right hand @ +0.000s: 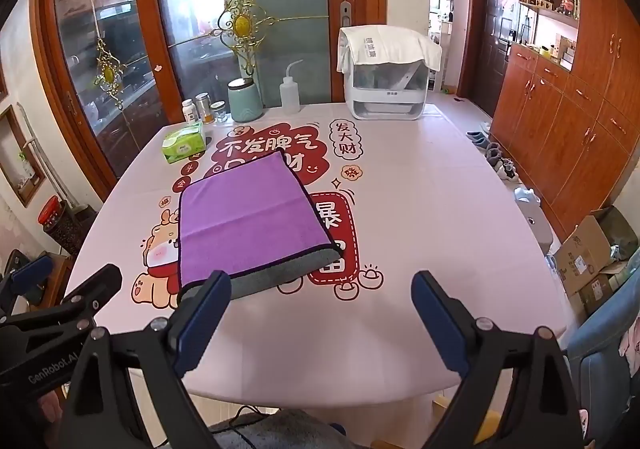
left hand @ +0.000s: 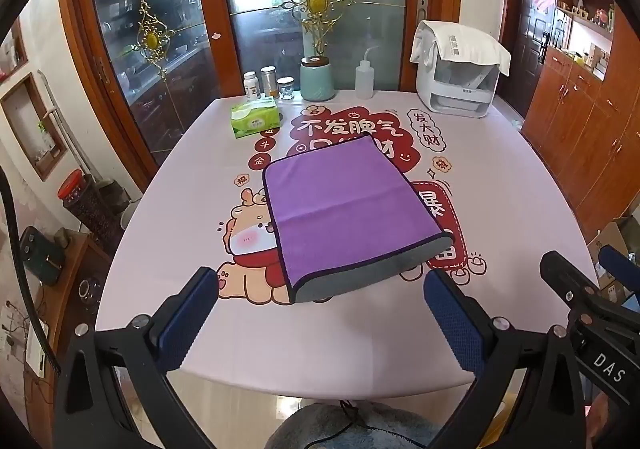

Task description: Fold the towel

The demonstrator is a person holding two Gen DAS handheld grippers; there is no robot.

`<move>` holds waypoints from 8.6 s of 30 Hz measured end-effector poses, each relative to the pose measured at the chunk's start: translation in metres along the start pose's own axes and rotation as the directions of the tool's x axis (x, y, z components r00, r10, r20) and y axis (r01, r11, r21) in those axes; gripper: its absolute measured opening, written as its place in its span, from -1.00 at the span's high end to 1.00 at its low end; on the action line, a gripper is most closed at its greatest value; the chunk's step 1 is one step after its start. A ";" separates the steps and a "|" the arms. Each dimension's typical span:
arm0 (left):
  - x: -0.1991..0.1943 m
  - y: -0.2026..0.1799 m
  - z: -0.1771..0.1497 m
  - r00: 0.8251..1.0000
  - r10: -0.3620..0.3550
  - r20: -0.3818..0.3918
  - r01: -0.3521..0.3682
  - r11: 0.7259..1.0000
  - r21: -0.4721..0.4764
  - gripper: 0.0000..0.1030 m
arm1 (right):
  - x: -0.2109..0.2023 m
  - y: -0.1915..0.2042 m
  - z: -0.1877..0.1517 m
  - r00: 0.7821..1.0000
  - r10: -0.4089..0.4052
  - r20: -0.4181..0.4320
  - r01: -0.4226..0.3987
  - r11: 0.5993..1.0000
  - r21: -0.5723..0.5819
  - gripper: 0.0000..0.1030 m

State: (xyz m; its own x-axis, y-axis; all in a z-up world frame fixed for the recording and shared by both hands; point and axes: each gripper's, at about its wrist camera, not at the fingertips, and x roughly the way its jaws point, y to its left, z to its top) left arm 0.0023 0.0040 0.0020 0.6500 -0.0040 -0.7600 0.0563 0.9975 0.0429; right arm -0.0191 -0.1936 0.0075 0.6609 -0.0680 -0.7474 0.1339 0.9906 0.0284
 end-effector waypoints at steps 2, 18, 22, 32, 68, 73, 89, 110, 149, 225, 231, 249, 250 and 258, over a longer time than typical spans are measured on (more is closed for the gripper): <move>0.000 -0.001 0.000 1.000 -0.002 -0.003 0.002 1.000 0.003 -0.98 | 0.001 0.000 0.000 1.000 0.000 -0.001 0.000 1.000 0.000 -0.80; 0.001 -0.007 0.002 1.000 -0.028 0.004 0.028 0.999 0.029 -0.98 | 0.002 -0.003 0.002 1.000 0.001 -0.003 -0.001 1.000 0.000 -0.80; 0.001 -0.008 0.002 1.000 -0.028 0.004 0.028 0.999 0.028 -0.98 | 0.003 -0.002 0.003 1.000 0.000 -0.004 0.000 1.000 0.002 -0.80; 0.004 -0.006 0.004 1.000 -0.028 -0.010 0.028 0.999 0.022 -0.98 | 0.005 -0.004 0.004 1.000 0.002 -0.006 -0.002 1.000 0.001 -0.80; 0.031 0.000 0.018 0.997 -0.041 -0.061 0.041 0.999 -0.002 -0.98 | 0.028 0.003 0.019 1.000 0.017 -0.014 -0.017 1.000 -0.011 -0.80; 0.034 0.001 0.018 0.996 -0.045 -0.073 0.044 0.999 -0.014 -0.98 | 0.030 0.003 0.018 1.000 0.027 -0.015 -0.028 0.999 -0.018 -0.80; 0.034 -0.004 0.010 0.996 -0.029 -0.085 0.026 0.999 -0.039 -0.98 | 0.032 -0.005 0.014 0.998 0.057 -0.022 -0.058 0.998 -0.039 -0.80; 0.062 0.009 -0.032 0.987 -0.012 -0.161 -0.016 0.986 -0.167 -0.98 | 0.062 -0.020 -0.004 0.990 0.127 -0.054 -0.132 0.986 -0.105 -0.79; 0.267 0.057 -0.042 0.911 -0.288 -0.295 0.284 0.957 -0.058 -0.44 | 0.303 -0.031 0.009 0.850 0.327 -0.412 -0.506 0.726 -0.467 -0.03; 0.361 0.119 0.145 0.970 -0.075 -0.230 0.033 0.983 -0.181 0.93 | 0.379 0.101 0.187 0.978 0.190 -0.087 -0.208 0.850 -0.483 0.91; 0.395 0.128 0.149 0.965 -0.086 -0.248 0.027 0.972 -0.231 0.93 | 0.413 0.111 0.188 0.982 0.158 -0.108 -0.190 0.865 -0.465 0.91; 0.446 0.131 0.149 0.960 -0.076 -0.268 0.004 0.966 -0.260 0.93 | 0.467 0.119 0.182 0.981 0.115 -0.153 -0.170 0.893 -0.416 0.91; 0.448 0.130 0.148 0.960 -0.075 -0.269 0.003 0.966 -0.257 0.93 | 0.468 0.120 0.182 0.982 0.112 -0.155 -0.168 0.894 -0.416 0.91; 0.454 0.132 0.146 0.959 -0.080 -0.272 0.007 0.965 -0.261 0.93 | 0.478 0.122 0.177 0.981 0.099 -0.167 -0.162 0.894 -0.417 0.90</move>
State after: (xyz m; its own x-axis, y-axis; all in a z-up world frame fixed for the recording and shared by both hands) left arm 0.4157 0.1234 -0.2430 0.4126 -0.0647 -0.9086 -0.1394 0.9812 -0.1331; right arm 0.4438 -0.1263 -0.2290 0.5380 0.0514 -0.8414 -0.2952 0.9464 -0.1309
